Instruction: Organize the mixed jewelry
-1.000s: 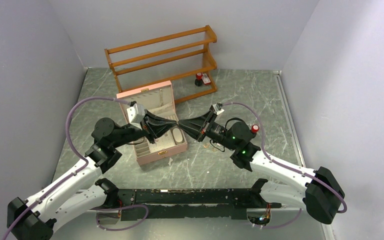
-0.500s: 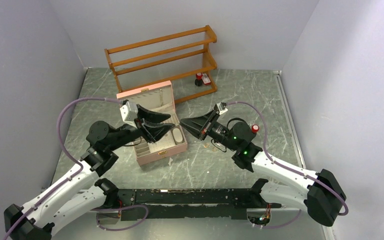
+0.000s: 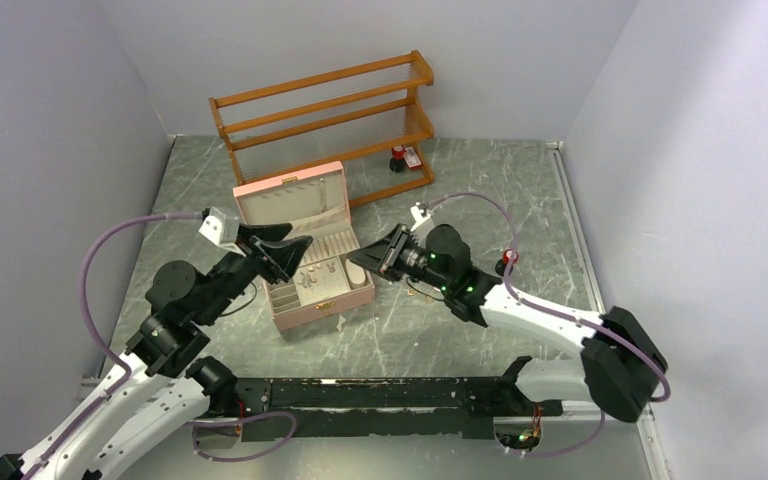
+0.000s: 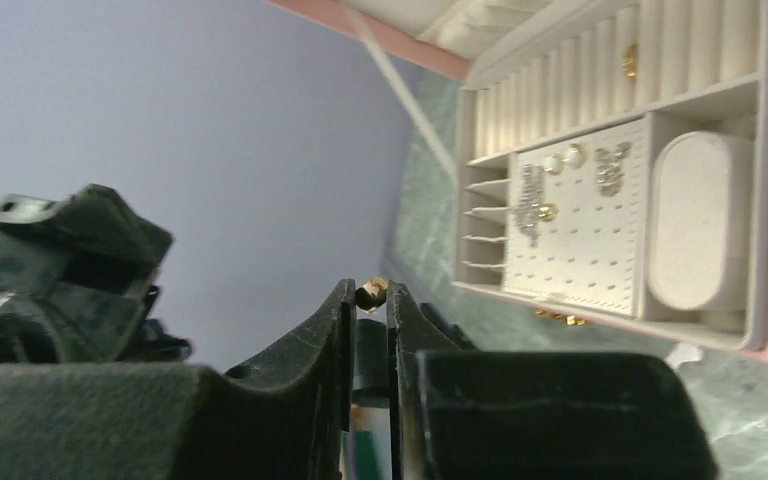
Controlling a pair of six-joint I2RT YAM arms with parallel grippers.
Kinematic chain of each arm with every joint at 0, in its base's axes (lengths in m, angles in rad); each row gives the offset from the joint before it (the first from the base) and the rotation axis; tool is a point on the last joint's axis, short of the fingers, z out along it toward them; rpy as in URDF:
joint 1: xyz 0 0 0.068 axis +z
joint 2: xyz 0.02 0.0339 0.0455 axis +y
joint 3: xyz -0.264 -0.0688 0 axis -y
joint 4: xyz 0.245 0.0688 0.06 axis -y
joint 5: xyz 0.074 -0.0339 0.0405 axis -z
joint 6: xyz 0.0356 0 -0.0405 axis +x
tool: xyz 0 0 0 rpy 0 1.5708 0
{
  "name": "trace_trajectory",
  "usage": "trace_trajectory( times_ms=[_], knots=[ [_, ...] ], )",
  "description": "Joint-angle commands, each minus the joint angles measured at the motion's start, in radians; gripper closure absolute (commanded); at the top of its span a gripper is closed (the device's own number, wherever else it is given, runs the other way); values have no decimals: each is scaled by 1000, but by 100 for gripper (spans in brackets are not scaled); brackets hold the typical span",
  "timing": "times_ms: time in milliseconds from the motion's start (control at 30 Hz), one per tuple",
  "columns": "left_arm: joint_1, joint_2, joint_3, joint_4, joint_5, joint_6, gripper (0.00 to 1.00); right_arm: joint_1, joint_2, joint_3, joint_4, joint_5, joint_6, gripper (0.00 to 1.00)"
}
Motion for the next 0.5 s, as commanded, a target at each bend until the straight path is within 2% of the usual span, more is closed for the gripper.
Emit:
trace_trajectory(
  times_ms=[0,300,467],
  knots=[
    [4,-16,21,-152,-164,20,40,-4,114,62,-10,-40,-163,84],
    [4,14,66,-256,-259,8,41,6,354,203,-8,-124,-269,84],
    [4,29,128,-272,-245,30,40,11,413,241,-32,-152,-298,84]
  ],
)
